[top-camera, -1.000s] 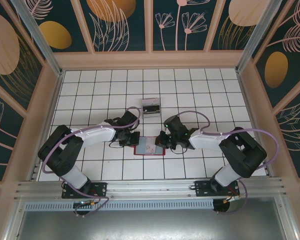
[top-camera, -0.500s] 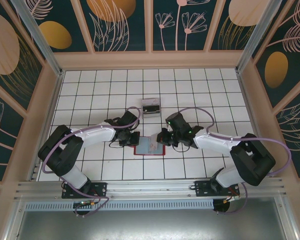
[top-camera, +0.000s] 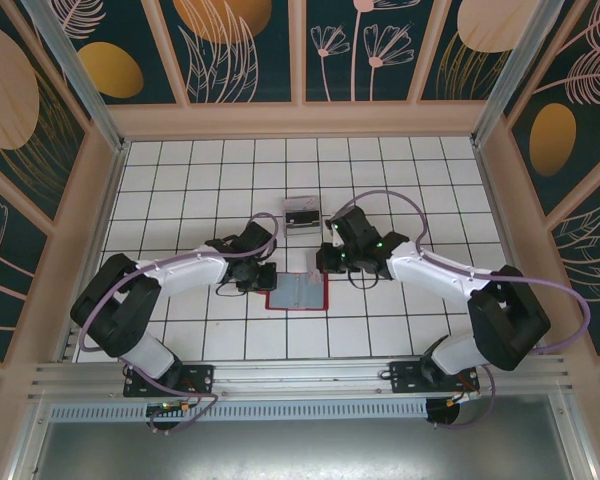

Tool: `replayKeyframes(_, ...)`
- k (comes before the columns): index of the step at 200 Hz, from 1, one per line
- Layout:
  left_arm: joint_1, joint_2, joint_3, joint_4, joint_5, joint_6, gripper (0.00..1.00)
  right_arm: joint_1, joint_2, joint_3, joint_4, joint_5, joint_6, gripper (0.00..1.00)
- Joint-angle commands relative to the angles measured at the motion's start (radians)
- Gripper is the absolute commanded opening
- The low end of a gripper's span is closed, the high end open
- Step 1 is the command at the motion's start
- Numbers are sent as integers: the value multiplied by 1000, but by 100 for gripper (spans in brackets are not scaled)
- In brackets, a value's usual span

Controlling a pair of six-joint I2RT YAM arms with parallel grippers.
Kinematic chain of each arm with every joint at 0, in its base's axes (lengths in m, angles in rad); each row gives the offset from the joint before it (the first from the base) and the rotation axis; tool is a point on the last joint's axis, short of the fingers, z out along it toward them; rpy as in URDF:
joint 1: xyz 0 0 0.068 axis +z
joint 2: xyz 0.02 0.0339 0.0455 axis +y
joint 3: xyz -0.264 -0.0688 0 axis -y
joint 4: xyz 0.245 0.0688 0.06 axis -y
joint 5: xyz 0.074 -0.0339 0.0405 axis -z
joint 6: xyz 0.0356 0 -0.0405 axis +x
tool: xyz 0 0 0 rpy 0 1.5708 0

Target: Take the credit cards out of the card holder

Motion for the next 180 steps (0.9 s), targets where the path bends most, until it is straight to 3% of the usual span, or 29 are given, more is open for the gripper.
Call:
replayKeyframes(1, 2, -34, -12, 1, 4, 4, 15, -7, 18, 71, -90, 80, -236, 0)
replayKeyframes(52, 2, -61, -34, 12, 20, 0, 16, -12, 30, 153, -108, 215, -563, 0)
replayKeyframes(116, 1, -103, -48, 6, 6, -3, 16, -13, 100, 253, -197, 248, -1024, 0)
replayKeyframes(180, 1, -130, -73, 10, 0, -15, 16, -27, 218, 436, -335, 269, -1336, 0)
